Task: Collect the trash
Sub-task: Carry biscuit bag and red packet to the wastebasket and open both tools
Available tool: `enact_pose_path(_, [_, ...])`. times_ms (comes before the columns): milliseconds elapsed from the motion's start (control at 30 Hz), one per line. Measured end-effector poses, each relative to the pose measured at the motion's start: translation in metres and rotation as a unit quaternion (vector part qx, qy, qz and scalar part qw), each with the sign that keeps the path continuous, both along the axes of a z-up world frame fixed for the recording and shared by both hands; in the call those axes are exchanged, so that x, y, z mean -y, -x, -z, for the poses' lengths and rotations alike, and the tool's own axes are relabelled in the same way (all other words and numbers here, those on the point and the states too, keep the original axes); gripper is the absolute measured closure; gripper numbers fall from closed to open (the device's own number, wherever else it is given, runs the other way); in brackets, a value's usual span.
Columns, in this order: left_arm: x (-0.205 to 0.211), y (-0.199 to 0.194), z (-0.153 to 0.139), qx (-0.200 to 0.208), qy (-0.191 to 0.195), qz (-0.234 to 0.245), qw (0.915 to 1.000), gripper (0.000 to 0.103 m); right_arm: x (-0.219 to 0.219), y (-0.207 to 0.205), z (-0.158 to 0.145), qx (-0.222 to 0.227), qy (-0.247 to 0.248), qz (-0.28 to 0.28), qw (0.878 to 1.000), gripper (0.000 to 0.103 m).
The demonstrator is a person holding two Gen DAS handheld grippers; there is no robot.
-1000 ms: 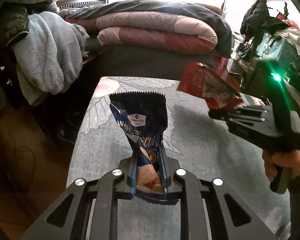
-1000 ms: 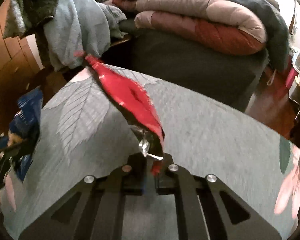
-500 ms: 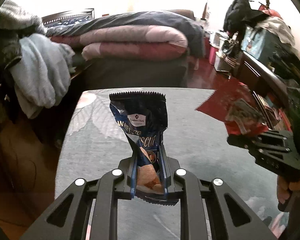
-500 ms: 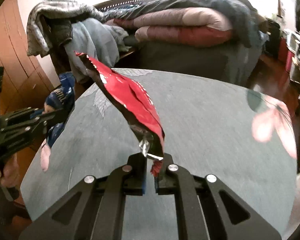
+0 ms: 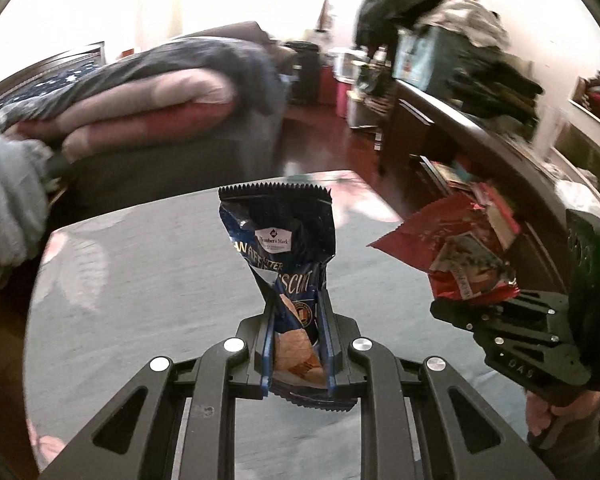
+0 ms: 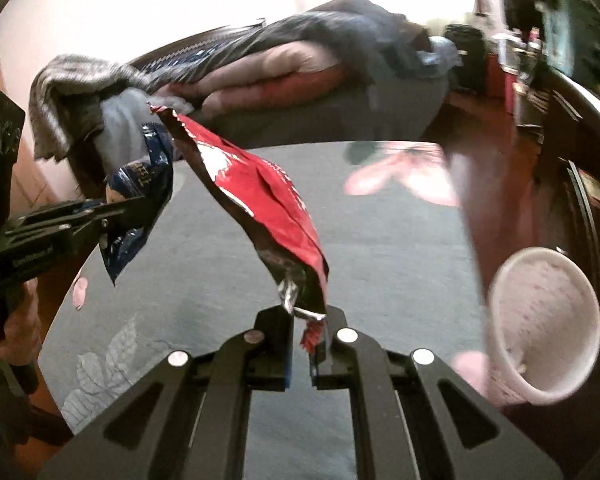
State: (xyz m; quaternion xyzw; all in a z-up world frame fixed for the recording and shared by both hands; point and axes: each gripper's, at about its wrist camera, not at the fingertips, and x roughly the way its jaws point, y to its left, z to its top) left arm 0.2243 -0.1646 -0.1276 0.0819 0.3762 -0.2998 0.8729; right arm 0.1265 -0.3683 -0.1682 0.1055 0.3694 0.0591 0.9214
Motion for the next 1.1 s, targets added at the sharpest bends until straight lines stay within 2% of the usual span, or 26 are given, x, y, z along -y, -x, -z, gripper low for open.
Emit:
enact_pose_path(267, [0.094,0.018,0.002,-0.006,0.002,0.080,0.9968,0.084,0.084,0.043,0.009,0.001,-0.004,0.112,0.994,0.094])
enact_pose_path(467, [0.169,0.030,0.016,-0.021,0.003,0.143,0.9894,0.084,0.138,0.070,0.020,-0.004,0.007,0.186,0.983,0.094])
enact_pose_path(667, [0.234,0.039,0.031,-0.043,-0.001,0.186,0.9817,0.084,0.179,0.080,0.038,-0.026,0.011,0.231,0.972,0.093])
enact_pose_path(900, [0.289,0.033,0.057,-0.064,-0.020,0.205,0.9763,0.083,0.207,0.076,0.064,-0.056,0.002,0.265,0.963,0.093])
enact_pose_path(967, [0.298,0.029,0.063,-0.074,-0.024,0.208,0.9751,0.079,0.214,0.073,0.071,-0.061,-0.001,0.269,0.961,0.093])
enact_pose_path(1033, [0.307,0.024,0.071,-0.086,-0.023,0.209,0.9740,0.067,0.221,0.068,0.077,-0.069,-0.004,0.275,0.959,0.093])
enact_pose_path(1100, [0.316,0.020,0.077,-0.094,-0.022,0.207,0.9735,0.065,0.226,0.062,0.081,-0.071,-0.001,0.276,0.958,0.091])
